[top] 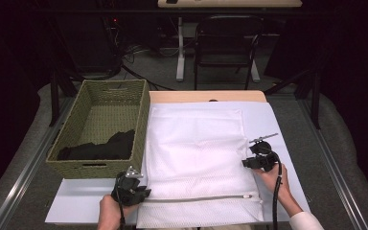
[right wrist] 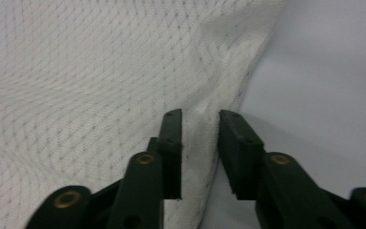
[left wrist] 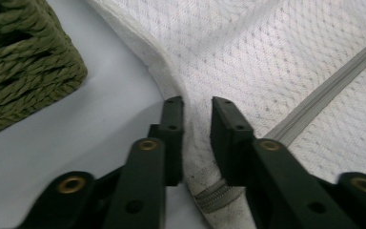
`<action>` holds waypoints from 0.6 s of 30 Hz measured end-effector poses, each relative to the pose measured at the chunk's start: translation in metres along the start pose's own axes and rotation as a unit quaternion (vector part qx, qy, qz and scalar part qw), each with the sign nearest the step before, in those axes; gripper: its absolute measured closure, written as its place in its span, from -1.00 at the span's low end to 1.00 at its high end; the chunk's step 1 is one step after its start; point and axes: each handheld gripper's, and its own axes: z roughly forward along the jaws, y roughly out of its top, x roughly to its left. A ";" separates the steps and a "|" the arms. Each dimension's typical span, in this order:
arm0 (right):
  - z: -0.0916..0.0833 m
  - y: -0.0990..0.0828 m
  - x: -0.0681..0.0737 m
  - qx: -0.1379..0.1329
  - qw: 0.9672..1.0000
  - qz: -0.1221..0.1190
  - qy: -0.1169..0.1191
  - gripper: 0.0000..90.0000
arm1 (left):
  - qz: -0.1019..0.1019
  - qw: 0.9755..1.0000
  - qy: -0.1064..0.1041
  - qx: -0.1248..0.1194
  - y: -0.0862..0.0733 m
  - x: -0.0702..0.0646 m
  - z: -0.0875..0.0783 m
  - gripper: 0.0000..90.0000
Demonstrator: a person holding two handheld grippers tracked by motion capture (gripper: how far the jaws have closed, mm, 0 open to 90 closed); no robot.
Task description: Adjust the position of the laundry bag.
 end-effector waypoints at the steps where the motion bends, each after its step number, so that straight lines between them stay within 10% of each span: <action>1: 0.000 0.000 0.000 -0.001 1.000 -0.004 -0.003 0.78 | 0.002 1.000 0.003 -0.002 0.000 0.001 0.000 0.81; 18: 0.010 0.015 -0.001 -0.018 1.000 -0.008 -0.007 0.95 | 0.006 0.999 0.037 -0.020 0.011 0.001 0.007 0.96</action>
